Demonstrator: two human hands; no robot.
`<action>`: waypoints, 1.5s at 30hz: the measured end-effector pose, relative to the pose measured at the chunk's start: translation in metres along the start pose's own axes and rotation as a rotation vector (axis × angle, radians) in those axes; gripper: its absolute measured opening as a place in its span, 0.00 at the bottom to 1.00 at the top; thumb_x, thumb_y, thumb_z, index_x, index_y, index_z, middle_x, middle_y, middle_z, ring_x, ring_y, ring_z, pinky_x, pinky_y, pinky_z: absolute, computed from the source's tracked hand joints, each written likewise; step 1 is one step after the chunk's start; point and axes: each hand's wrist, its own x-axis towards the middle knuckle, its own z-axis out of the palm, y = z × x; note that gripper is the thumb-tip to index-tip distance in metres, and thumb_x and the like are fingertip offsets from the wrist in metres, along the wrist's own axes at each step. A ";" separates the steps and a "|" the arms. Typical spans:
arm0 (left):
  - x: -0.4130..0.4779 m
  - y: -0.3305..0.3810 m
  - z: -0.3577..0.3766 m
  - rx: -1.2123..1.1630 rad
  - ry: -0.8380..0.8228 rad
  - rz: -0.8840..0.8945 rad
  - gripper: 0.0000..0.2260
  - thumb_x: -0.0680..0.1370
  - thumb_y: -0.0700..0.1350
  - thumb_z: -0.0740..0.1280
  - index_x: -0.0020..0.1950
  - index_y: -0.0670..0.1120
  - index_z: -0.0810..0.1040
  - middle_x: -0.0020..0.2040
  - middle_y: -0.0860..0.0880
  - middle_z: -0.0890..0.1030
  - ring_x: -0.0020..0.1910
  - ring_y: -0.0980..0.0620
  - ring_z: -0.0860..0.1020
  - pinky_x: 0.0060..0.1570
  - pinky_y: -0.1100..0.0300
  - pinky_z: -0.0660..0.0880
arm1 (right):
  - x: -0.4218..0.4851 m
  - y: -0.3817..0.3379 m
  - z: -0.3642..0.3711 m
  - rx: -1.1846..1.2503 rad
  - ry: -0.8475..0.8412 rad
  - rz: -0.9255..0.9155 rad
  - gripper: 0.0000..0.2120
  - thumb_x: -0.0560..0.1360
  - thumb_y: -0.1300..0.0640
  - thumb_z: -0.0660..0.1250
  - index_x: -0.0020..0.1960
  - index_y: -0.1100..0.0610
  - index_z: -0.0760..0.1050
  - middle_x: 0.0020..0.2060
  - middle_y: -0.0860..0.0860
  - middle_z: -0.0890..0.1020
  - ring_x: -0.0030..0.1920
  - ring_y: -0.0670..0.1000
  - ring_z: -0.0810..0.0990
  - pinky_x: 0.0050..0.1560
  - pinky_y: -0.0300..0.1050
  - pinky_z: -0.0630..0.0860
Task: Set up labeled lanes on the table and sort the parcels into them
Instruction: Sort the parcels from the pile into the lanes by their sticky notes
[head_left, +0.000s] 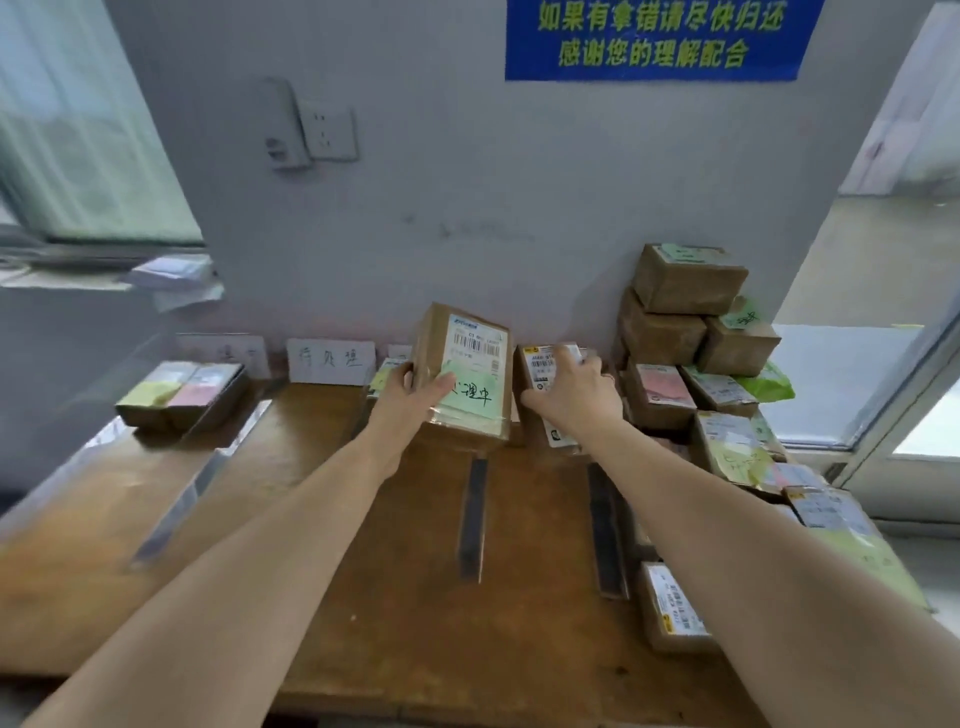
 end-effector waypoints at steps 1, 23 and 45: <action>-0.001 0.000 -0.018 -0.006 0.034 0.003 0.25 0.76 0.51 0.69 0.70 0.51 0.63 0.58 0.51 0.79 0.49 0.55 0.78 0.52 0.59 0.72 | 0.001 -0.017 0.005 -0.005 -0.009 -0.036 0.33 0.74 0.41 0.66 0.73 0.50 0.59 0.65 0.59 0.68 0.62 0.63 0.72 0.53 0.53 0.75; 0.083 -0.067 -0.389 -0.016 0.285 -0.141 0.33 0.75 0.53 0.70 0.75 0.51 0.58 0.59 0.46 0.80 0.53 0.45 0.80 0.57 0.47 0.72 | 0.054 -0.341 0.203 -0.016 -0.232 -0.159 0.39 0.73 0.39 0.65 0.78 0.48 0.51 0.72 0.59 0.61 0.67 0.63 0.68 0.51 0.49 0.74; 0.276 -0.132 -0.462 0.035 0.156 -0.256 0.29 0.76 0.51 0.69 0.74 0.49 0.62 0.60 0.45 0.79 0.54 0.49 0.80 0.50 0.54 0.79 | 0.179 -0.381 0.383 -0.069 -0.235 0.148 0.30 0.76 0.42 0.66 0.73 0.47 0.60 0.73 0.57 0.56 0.70 0.63 0.63 0.51 0.53 0.79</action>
